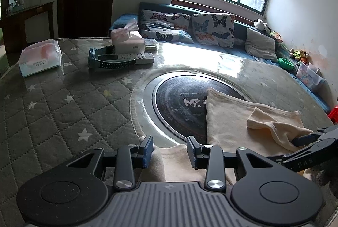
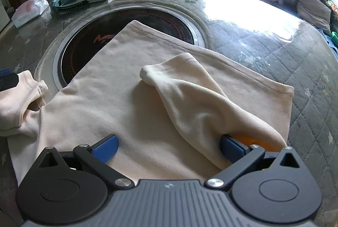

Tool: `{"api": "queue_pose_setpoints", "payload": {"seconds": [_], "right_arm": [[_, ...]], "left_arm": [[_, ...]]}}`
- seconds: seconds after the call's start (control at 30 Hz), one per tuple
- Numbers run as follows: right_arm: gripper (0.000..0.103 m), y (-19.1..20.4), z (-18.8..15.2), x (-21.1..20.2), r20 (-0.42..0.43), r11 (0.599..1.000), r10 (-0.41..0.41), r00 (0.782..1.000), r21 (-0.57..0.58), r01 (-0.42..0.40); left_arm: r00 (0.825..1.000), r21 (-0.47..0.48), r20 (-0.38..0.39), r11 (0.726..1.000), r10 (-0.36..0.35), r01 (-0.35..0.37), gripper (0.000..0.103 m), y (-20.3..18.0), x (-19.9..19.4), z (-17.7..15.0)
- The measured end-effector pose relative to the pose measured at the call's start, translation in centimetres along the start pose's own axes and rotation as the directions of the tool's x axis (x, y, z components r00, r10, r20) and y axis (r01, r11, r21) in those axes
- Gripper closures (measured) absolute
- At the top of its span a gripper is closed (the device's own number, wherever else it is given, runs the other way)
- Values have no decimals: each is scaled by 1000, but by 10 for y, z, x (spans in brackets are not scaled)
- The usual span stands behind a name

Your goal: Fold clothes

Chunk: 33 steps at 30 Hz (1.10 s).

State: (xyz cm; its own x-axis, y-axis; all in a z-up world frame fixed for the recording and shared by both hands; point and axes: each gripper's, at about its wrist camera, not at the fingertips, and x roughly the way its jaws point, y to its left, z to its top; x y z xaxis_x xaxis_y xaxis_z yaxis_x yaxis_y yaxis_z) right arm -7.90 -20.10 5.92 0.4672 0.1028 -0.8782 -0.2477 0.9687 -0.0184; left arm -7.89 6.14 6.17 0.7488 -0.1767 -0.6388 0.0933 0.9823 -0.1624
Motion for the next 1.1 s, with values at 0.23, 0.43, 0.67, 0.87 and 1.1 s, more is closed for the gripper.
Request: {"api": "queue_pose_setpoints", "payload": {"seconds": [0.23, 0.43, 0.67, 0.87, 1.1], "right_arm": [[0, 1, -4, -2, 31, 1000, -9, 999, -3, 9], [0, -2, -1, -4, 25, 1000, 6, 1000, 18, -7], [2, -17, 3, -28, 94, 996, 21, 995, 80, -29], [4, -31, 1, -51, 147, 998, -25, 989, 67, 16], [16, -63, -14, -41, 163, 984, -25, 986, 180, -5]], "left_arm": [[1000, 15, -1, 1000, -19, 19, 62, -7, -2, 1], [1000, 22, -3, 1000, -22, 22, 62, -10, -4, 1], [1000, 40, 1, 999, -24, 24, 59, -13, -8, 8], [998, 53, 13, 997, -58, 58, 61, -21, -8, 14], [997, 56, -24, 996, -72, 73, 63, -30, 10, 14]]}}
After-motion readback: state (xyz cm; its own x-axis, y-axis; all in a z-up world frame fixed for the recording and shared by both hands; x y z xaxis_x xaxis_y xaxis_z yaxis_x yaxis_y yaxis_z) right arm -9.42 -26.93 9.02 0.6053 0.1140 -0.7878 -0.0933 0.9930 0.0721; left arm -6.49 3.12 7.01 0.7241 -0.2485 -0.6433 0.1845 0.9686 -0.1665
